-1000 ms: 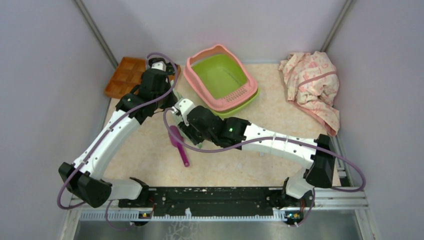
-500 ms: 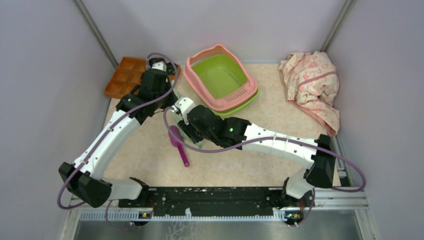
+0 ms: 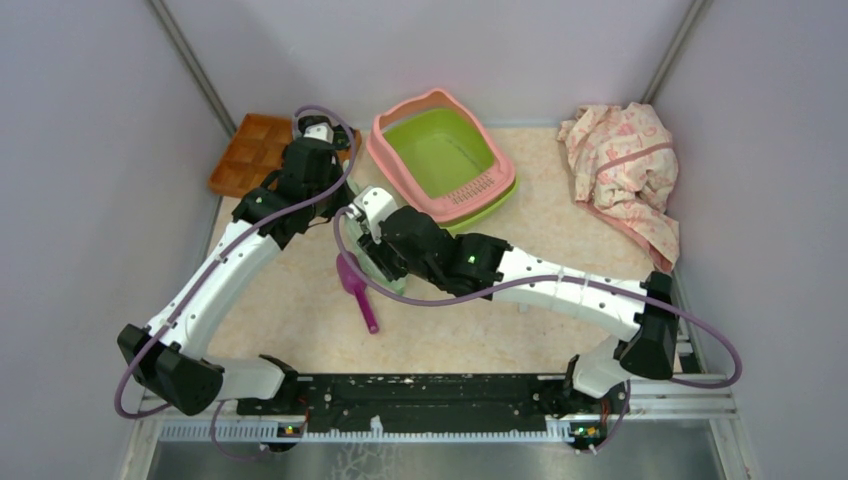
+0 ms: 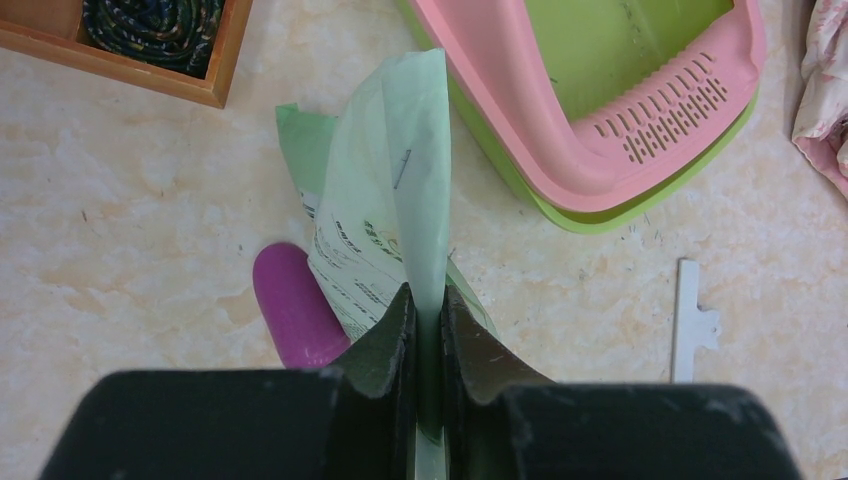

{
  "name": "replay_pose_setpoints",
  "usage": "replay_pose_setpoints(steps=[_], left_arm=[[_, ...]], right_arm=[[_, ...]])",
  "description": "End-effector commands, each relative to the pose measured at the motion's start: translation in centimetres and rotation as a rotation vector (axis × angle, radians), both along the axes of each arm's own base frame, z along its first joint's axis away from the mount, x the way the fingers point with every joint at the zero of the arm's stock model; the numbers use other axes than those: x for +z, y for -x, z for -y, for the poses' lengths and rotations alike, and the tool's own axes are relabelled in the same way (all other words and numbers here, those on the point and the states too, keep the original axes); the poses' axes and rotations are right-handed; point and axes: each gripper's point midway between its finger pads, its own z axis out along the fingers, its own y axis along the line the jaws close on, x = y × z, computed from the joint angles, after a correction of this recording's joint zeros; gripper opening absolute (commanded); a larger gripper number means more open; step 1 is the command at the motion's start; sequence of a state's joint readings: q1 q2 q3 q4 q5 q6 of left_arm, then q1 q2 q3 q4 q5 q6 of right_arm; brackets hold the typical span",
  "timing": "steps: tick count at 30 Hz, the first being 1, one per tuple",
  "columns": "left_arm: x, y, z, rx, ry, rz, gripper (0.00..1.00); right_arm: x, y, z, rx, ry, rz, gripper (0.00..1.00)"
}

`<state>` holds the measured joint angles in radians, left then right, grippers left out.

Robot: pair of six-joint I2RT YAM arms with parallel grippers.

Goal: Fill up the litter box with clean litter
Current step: Open the cat litter bag at the center of the board.

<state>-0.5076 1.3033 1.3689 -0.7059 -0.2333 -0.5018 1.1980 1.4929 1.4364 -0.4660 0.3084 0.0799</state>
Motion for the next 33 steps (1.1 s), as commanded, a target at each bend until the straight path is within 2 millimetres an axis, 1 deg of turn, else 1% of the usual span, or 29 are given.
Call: replay_pose_setpoints(steps=[1, 20, 27, 33], left_arm=[[3.6, -0.7, 0.4, -0.006, 0.068, 0.121, 0.12], [3.6, -0.6, 0.3, -0.006, 0.067, 0.122, 0.12], [3.6, -0.5, 0.2, -0.006, 0.068, 0.122, 0.12], [3.7, -0.6, 0.3, -0.009, 0.069, 0.124, 0.12]], right_arm=[[3.4, -0.2, -0.7, -0.004, -0.087, 0.047, 0.40], [0.0, -0.3, -1.6, 0.003, -0.019, 0.011, 0.39], [-0.6, -0.8, -1.4, -0.021, 0.006, 0.014, 0.36], [-1.4, -1.3, -1.4, -0.047, 0.044, 0.014, 0.30]])
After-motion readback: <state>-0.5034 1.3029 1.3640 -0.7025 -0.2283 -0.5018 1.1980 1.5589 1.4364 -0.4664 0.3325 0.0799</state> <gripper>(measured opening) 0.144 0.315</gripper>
